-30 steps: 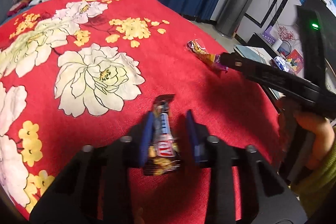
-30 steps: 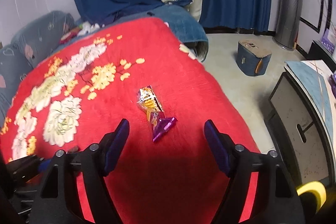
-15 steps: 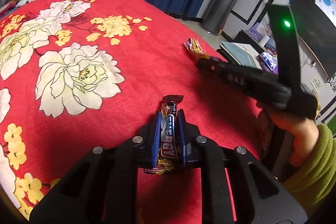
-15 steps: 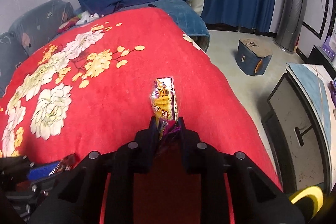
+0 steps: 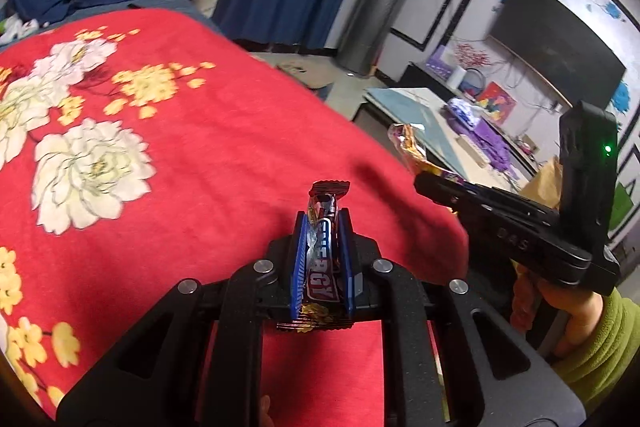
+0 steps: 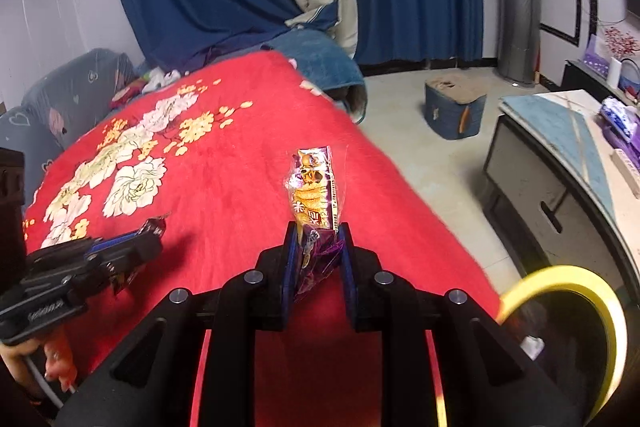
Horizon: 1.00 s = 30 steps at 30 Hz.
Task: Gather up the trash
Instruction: 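Lift the candy bar and orange wrapper and carry both over the yellow bin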
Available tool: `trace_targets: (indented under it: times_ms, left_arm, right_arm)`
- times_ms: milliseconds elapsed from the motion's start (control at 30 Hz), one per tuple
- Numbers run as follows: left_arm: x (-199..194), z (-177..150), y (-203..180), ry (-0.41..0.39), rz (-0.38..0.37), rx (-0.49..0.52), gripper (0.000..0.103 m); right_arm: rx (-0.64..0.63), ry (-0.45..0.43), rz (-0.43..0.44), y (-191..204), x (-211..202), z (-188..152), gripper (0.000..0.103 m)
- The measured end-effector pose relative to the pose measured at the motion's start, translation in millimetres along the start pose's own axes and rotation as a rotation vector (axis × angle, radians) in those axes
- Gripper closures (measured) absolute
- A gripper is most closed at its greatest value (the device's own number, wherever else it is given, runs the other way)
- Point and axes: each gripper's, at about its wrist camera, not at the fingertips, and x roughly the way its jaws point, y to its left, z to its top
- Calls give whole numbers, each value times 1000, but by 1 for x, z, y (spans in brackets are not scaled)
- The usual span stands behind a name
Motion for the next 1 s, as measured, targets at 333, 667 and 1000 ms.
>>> trace_targets:
  times_ms: [333, 667, 1000]
  left_arm:
    - [-7, 0, -39, -30, -74, 75, 93]
    - [-11, 0, -65, -47, -126, 124, 93]
    - [-13, -2, -91, -51, -175, 179, 93]
  right_arm:
    - [28, -67, -43, -28, -65, -27, 84]
    - [82, -126, -103, -49, -109, -45, 84]
    - [126, -183, -171, -69, -142, -54, 84]
